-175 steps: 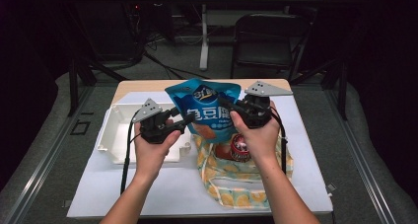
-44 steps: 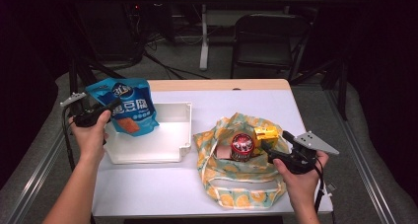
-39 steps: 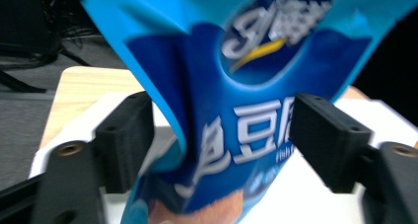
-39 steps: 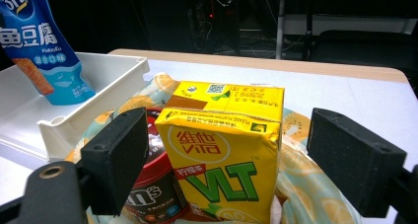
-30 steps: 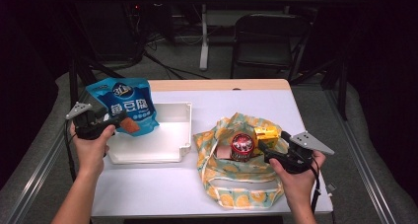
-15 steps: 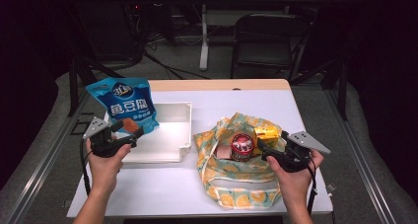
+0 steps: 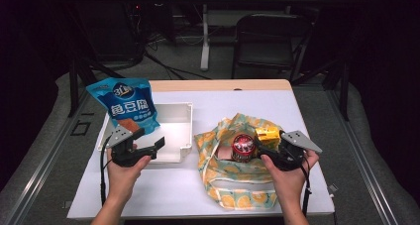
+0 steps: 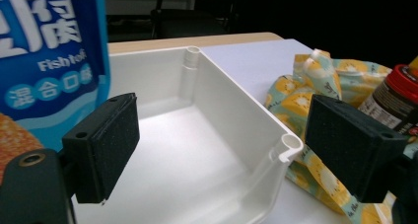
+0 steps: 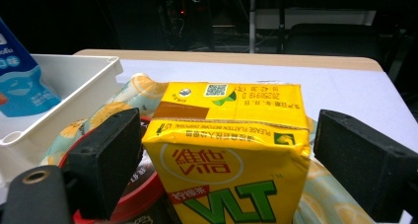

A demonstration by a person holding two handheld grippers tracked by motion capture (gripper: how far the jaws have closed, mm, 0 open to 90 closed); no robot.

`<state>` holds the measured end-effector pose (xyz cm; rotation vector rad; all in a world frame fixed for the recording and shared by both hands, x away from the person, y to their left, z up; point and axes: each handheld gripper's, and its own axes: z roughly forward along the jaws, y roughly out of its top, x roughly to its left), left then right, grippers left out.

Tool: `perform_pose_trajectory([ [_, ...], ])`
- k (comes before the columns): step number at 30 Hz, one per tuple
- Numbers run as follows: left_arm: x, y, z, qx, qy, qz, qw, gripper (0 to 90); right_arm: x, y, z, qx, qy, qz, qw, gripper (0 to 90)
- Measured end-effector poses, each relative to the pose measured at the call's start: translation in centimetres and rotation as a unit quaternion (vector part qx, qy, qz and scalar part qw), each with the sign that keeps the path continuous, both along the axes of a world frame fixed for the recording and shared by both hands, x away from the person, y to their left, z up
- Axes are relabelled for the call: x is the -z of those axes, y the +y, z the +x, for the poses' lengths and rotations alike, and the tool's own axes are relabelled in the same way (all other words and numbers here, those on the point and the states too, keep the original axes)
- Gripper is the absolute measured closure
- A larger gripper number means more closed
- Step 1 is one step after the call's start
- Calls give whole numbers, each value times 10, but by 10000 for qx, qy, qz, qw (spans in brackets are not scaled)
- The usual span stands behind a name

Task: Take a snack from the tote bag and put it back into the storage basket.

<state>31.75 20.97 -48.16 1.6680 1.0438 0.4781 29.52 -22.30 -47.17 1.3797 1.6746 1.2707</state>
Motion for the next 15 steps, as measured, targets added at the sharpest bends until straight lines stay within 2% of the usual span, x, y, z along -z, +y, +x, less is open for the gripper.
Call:
perform_pose_trajectory([
  [15,9,-15,-2,250,127,46,9996,149,13,6,10,286,12,-45,9996,139],
])
